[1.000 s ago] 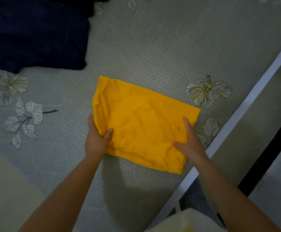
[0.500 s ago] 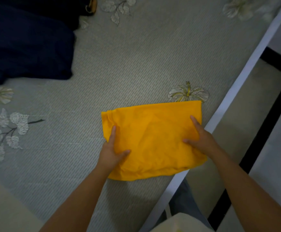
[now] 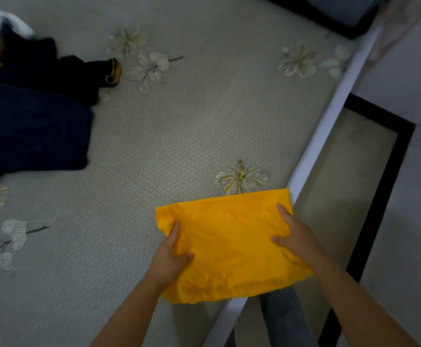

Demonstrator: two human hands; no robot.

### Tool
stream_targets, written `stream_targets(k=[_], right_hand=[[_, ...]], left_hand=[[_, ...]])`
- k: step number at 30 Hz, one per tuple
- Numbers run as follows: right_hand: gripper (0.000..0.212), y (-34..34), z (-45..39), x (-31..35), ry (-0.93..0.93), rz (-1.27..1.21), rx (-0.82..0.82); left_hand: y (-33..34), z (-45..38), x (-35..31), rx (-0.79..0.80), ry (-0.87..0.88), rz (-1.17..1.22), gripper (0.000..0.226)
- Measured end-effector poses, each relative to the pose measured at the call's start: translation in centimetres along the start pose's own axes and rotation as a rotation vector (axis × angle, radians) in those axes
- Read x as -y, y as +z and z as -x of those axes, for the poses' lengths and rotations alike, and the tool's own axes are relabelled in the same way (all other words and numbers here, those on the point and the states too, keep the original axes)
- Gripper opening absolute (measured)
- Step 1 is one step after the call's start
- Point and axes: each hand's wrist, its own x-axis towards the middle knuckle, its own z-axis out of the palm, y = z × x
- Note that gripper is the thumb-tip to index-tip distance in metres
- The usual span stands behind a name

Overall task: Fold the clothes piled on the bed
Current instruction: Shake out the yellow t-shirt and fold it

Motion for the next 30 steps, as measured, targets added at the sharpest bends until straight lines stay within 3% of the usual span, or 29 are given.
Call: stream_targets(k=[9,12,15,16,20,30], right_hand=[[0.094,-19.2,-1.4,-4.3,0.009,0.038,-0.214],[0.093,-27.1,-1.8,-6.5,-0.005,0.043,-0.26],[0.093,-34.1,-2.3,-8.5,-0.023,0.064,-0.312],[0.093,-36.1,-2.5,-8.9,-0.02,0.056,-0.325],[0.094,-42.8,-4.1,-9.0,-0.035,0.103,-0.359],[0.101,-55.3,-12.0,-3.5,-0.151,0.214,-0.35]], left_hand=[[6.8,-5.5,-19.4,-0.04,0.074,-0.174,0.102],[10.2,-7.2,-27.6,-0.009,0.096,-0.227,0.114],[13.2,-9.1,-34.7,-0.03,0.098,-0.23,0.148],[14.0,-9.7,-36.7,-0.038,0.109,-0.219,0.15],[15.7,-12.7,-43.3,-0.098,0.143,-0.263,0.097],[11.2,-21.8,-55.3,-0.257,0.149,-0.323,0.1]])
